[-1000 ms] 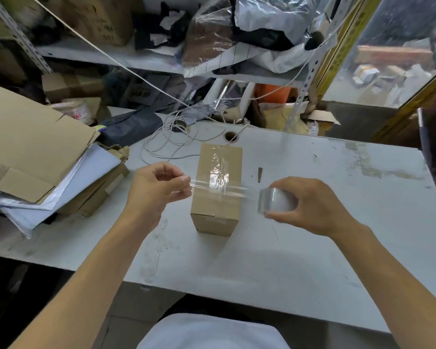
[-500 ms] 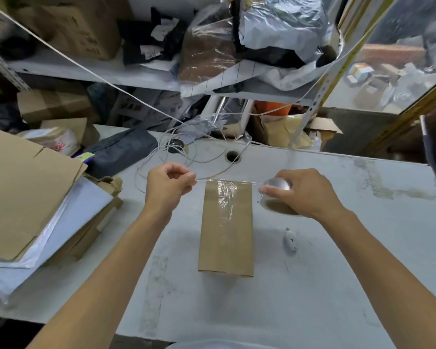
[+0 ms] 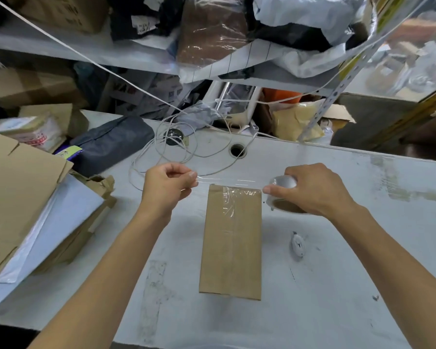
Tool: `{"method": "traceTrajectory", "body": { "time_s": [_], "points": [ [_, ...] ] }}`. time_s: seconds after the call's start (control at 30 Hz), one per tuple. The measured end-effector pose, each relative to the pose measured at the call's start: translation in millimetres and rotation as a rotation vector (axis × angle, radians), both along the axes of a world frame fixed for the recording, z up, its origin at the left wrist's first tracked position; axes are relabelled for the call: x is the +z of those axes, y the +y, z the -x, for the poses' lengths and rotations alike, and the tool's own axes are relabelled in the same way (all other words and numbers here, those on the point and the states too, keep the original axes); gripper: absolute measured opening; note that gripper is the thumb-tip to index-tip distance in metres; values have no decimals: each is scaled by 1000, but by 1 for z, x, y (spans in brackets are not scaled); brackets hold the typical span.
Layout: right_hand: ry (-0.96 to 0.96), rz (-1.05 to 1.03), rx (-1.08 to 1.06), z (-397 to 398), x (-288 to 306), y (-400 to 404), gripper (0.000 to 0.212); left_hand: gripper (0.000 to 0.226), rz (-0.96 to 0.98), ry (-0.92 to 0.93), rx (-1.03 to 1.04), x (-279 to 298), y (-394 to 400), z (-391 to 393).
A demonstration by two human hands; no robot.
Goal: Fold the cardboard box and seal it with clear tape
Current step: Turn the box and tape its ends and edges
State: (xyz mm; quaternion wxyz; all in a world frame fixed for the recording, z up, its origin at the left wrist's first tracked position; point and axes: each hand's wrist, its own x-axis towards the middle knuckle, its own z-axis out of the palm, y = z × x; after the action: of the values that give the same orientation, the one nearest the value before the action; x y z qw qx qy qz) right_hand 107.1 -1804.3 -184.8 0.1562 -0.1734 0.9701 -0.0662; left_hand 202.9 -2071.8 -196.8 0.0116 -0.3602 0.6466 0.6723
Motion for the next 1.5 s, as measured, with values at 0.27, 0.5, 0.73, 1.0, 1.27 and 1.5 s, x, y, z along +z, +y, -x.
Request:
{"method": "traceTrajectory", "body": {
  "time_s": [0.27,0.5,0.73,1.0,1.27,1.5],
  "points": [
    [-56,-23,29,4,5,1,66,5,-34,-58,-7,3,0,-2],
    [-16,37,15,-3,12,6,68,7,-49,-14,13,6,2,-8],
    [24,134,2,-9,26,10,70,11,-122,102,40,13,4,-10],
    [-41,65,-13,-3,12,8,61,13,-183,36,28,-4,6,-6],
    [-34,116,-59,-4,7,10,64,14,-174,124,55,-12,8,-3],
    [-8,130,-53,-4,14,11,63,19,-323,191,39,-12,9,-2]
  ]
}}
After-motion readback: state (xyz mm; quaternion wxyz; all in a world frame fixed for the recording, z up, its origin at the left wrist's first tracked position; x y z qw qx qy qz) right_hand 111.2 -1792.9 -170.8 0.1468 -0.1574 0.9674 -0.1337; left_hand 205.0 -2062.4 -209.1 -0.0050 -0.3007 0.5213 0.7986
